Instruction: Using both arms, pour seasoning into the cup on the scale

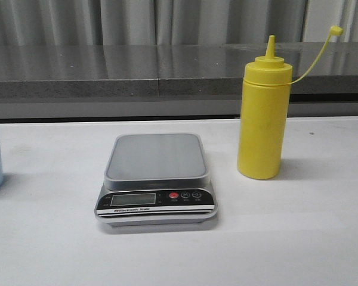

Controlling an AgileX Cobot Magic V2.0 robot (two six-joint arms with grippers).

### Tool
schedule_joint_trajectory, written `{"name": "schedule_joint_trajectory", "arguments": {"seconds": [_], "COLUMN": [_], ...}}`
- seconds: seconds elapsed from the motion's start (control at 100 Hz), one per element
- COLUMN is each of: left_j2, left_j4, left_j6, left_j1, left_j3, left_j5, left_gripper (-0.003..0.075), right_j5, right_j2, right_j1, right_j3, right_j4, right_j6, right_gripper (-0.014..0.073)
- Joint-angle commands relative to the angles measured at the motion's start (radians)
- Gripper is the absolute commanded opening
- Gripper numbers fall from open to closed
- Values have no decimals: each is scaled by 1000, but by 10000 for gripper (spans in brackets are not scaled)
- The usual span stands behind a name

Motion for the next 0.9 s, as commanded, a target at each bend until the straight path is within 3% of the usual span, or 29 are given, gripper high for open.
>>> {"name": "schedule_joint_trajectory", "arguments": {"seconds": [0.0,0.38,0.57,0.89], "left_j2": [101,580,794,1062], "left_j4": [-11,-11,-11,-11], "left_j6": [-7,-7,-7,-5], "left_j1": [-1,-1,-1,-1], "left_j3": [-94,-419,-596,-785], "left_j5": [-19,150,305,358], "left_gripper": [-20,-20,-20,-20], "right_j5": [-83,-83,-83,-83], "right_j2": [-20,-20,-20,-20], "right_j1": [-7,-7,-7,-7], "right_j3": [-21,-21,-21,-21], "right_j4": [-1,-1,-1,-1], "right_j6": [-3,-3,-3,-3], "right_gripper": [-69,-69,-69,-69]}}
